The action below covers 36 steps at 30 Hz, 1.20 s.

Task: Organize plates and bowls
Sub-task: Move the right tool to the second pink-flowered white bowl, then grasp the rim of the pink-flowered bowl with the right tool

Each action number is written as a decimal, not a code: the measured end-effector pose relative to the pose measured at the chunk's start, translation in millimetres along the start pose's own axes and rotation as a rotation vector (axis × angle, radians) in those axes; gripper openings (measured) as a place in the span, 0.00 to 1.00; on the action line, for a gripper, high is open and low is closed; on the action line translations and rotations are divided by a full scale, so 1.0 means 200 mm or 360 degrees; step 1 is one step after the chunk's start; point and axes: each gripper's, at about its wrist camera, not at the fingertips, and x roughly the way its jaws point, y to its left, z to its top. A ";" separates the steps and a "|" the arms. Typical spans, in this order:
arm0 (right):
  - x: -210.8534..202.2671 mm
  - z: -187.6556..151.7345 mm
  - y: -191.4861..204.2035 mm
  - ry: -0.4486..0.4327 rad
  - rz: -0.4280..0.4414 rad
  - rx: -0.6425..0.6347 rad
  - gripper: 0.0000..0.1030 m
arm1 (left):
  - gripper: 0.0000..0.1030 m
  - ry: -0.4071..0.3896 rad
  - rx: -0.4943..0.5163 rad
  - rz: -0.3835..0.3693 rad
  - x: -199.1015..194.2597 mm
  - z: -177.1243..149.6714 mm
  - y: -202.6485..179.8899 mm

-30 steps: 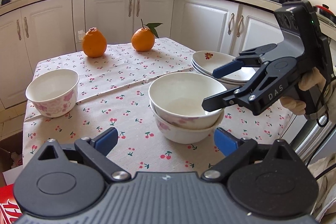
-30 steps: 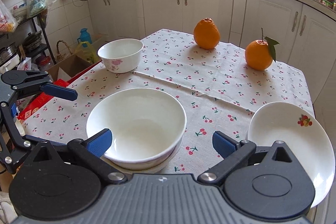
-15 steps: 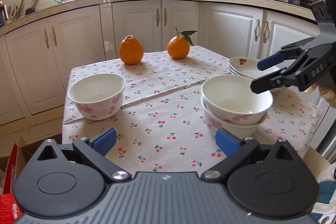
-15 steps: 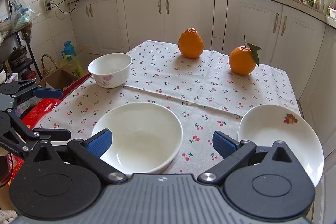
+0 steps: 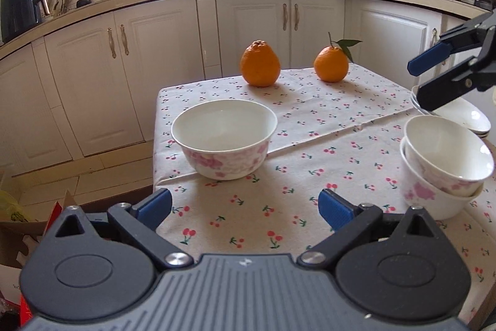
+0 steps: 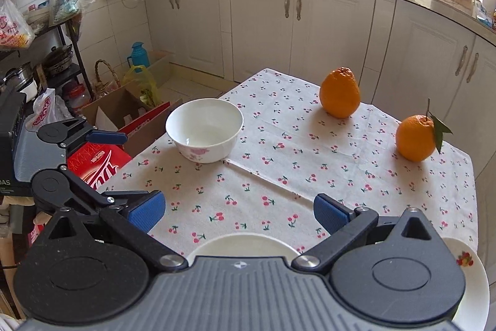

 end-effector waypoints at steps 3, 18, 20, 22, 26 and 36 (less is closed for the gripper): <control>0.08 0.09 -0.02 0.0040 0.0046 -0.0005 1.00 | 0.97 0.0008 -0.0003 0.0004 0.06 0.02 0.05; 0.51 0.40 -0.01 0.0251 0.0213 -0.0194 1.00 | 0.97 -0.0017 0.0008 -0.0060 0.26 0.08 0.13; 0.56 0.43 -0.01 0.0279 0.0245 -0.0210 1.00 | 0.95 -0.0021 0.0008 -0.0065 0.28 0.08 0.13; 0.61 0.45 0.00 0.0290 0.0273 -0.0230 1.00 | 0.95 -0.0022 0.0005 -0.0078 0.29 0.08 0.14; 0.70 0.49 0.00 0.0329 0.0325 -0.0250 0.99 | 0.94 -0.0037 0.0001 -0.0099 0.30 0.09 0.14; 0.87 0.54 -0.04 0.0393 0.0389 -0.0193 0.84 | 0.88 -0.0065 -0.0011 -0.0137 0.33 0.11 0.14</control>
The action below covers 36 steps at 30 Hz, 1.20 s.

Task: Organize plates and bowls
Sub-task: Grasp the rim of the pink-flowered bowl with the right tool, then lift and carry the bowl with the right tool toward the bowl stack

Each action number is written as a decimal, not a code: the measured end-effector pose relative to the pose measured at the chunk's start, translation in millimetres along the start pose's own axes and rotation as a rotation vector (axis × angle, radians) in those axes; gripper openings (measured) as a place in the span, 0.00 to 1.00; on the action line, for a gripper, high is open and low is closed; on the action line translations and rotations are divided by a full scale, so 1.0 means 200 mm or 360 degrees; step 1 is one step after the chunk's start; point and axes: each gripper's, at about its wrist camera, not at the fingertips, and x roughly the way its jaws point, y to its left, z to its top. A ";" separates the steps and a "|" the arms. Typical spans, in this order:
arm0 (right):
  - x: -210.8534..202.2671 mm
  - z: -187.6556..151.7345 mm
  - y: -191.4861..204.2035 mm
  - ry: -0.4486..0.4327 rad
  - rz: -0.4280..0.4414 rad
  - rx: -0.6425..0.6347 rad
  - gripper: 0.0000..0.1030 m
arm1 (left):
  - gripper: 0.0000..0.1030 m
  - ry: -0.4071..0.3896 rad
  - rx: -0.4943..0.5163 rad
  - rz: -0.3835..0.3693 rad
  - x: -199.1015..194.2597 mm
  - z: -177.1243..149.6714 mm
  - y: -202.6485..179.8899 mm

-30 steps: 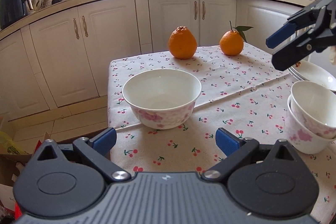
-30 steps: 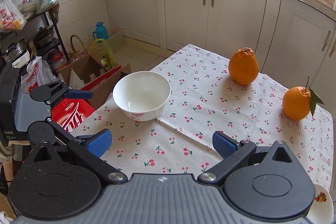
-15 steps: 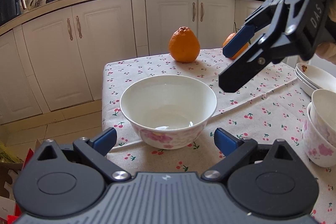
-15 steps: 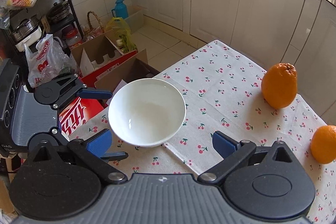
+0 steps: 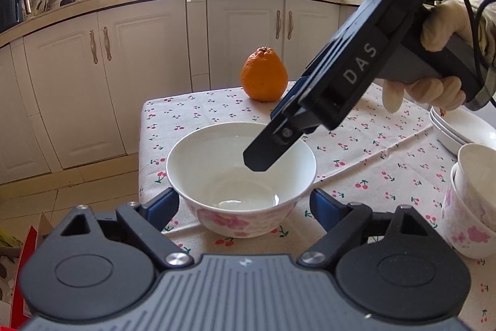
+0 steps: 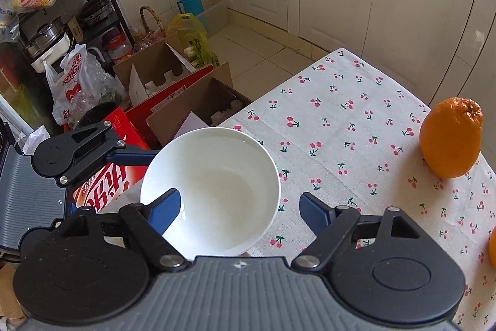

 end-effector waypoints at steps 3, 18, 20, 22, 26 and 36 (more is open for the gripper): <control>0.02 0.01 -0.01 0.0003 0.0014 0.0008 0.79 | 0.87 0.0002 -0.0004 -0.0003 0.00 0.00 0.00; 0.11 0.03 -0.05 0.0029 0.0099 0.0044 0.62 | 0.85 0.0005 0.0016 0.0009 0.02 0.00 0.01; 0.11 0.03 -0.06 0.0034 0.0108 0.0052 0.61 | 0.85 0.0006 0.0019 0.0009 0.02 0.00 0.01; 0.12 0.02 -0.06 0.0035 0.0116 0.0060 0.60 | 0.85 0.0007 0.0020 0.0007 0.02 0.00 0.01; 0.11 0.02 -0.07 0.0031 0.0133 0.0082 0.59 | 0.85 0.0005 0.0024 -0.0003 0.02 0.00 0.01; 0.07 0.00 -0.05 0.0019 0.0132 0.0076 0.60 | 0.85 0.0016 0.0038 -0.0033 -0.03 0.02 -0.01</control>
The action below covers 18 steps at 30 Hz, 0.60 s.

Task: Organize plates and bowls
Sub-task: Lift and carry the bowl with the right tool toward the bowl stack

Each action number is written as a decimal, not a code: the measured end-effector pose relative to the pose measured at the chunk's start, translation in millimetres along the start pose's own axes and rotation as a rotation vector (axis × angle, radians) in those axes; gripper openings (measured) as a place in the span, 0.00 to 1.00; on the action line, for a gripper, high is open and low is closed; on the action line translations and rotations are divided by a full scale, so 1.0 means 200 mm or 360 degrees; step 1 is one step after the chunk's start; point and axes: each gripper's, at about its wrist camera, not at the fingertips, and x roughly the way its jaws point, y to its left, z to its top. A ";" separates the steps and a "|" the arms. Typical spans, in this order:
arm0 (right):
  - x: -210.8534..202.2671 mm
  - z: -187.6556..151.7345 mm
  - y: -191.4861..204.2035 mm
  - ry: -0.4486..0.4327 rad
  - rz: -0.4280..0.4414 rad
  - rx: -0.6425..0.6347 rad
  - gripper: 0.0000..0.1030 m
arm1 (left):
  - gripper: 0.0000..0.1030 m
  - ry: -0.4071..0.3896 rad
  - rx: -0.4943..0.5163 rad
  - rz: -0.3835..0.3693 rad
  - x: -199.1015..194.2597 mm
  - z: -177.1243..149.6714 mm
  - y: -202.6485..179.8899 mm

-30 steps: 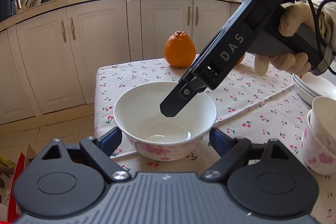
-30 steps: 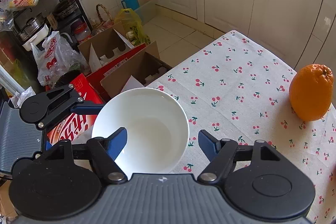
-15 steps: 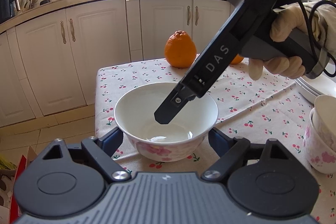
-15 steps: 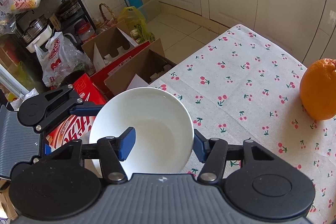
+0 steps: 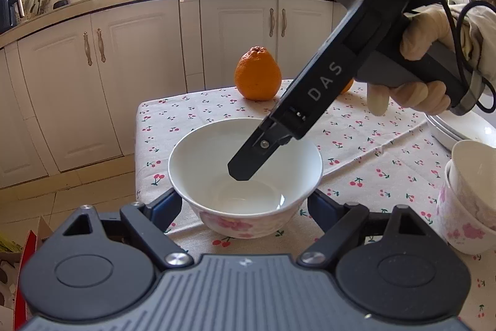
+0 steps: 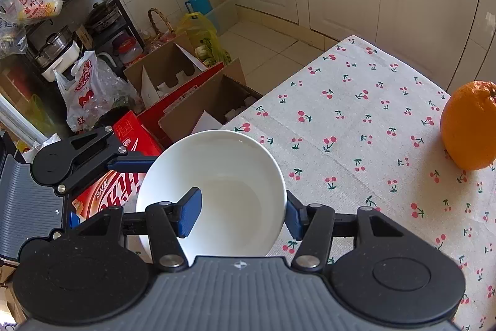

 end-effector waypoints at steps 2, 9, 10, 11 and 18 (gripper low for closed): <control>-0.03 -0.01 0.01 -0.0006 0.0006 -0.0003 0.60 | 0.85 0.0004 0.0007 -0.0006 -0.02 0.01 -0.02; -0.15 -0.08 0.08 -0.0045 -0.0011 -0.0030 0.60 | 0.85 -0.0001 0.0016 -0.0024 -0.12 0.04 -0.10; -0.17 -0.09 0.09 -0.0049 -0.0011 -0.0035 0.60 | 0.85 -0.0002 0.0019 -0.0027 -0.14 0.05 -0.11; -0.19 -0.11 0.11 -0.0054 -0.0011 -0.0038 0.60 | 0.85 -0.0001 0.0022 -0.0031 -0.15 0.05 -0.13; -0.34 -0.22 0.18 -0.0098 -0.0003 -0.0042 0.60 | 0.85 -0.0003 0.0054 -0.0049 -0.27 0.07 -0.25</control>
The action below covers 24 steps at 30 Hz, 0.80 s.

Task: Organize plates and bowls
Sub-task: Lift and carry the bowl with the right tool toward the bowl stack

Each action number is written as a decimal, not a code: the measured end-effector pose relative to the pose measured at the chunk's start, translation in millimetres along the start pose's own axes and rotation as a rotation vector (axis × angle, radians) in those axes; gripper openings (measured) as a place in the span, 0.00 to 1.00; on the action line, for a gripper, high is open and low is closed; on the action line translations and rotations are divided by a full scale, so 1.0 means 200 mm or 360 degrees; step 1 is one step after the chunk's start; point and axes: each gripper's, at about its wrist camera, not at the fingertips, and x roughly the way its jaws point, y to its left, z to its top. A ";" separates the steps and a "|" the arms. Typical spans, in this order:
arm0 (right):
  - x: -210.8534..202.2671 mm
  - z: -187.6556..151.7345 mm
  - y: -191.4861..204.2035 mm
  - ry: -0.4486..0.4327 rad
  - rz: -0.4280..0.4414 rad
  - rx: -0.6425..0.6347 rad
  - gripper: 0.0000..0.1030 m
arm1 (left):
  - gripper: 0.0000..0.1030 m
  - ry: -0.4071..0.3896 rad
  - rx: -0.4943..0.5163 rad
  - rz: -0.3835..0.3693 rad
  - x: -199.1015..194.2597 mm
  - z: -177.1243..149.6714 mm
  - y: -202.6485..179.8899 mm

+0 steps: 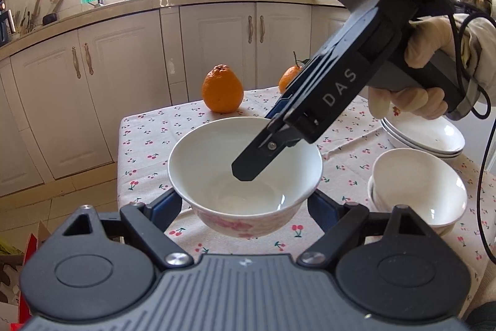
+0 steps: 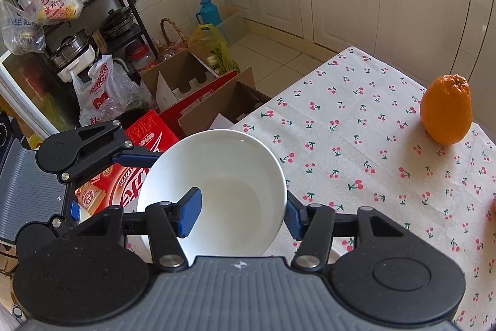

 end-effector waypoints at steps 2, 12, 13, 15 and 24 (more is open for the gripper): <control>-0.05 -0.04 0.02 -0.0016 -0.0001 -0.0001 0.60 | 0.85 -0.0002 0.0013 -0.0003 -0.03 0.01 -0.04; -0.26 -0.24 0.11 -0.0067 -0.0004 0.0031 0.60 | 0.85 -0.0001 0.0068 -0.0057 -0.15 0.02 -0.24; -0.29 -0.26 0.11 -0.0072 -0.0008 0.0025 0.60 | 0.85 -0.0005 0.0081 -0.0063 -0.16 0.02 -0.26; -0.33 -0.29 0.12 -0.0085 -0.0016 0.0023 0.60 | 0.85 -0.0007 0.0098 -0.0079 -0.17 0.03 -0.29; -0.51 -0.46 0.11 -0.0143 -0.0094 0.0074 0.60 | 0.85 -0.0036 0.0163 -0.0180 -0.15 0.07 -0.44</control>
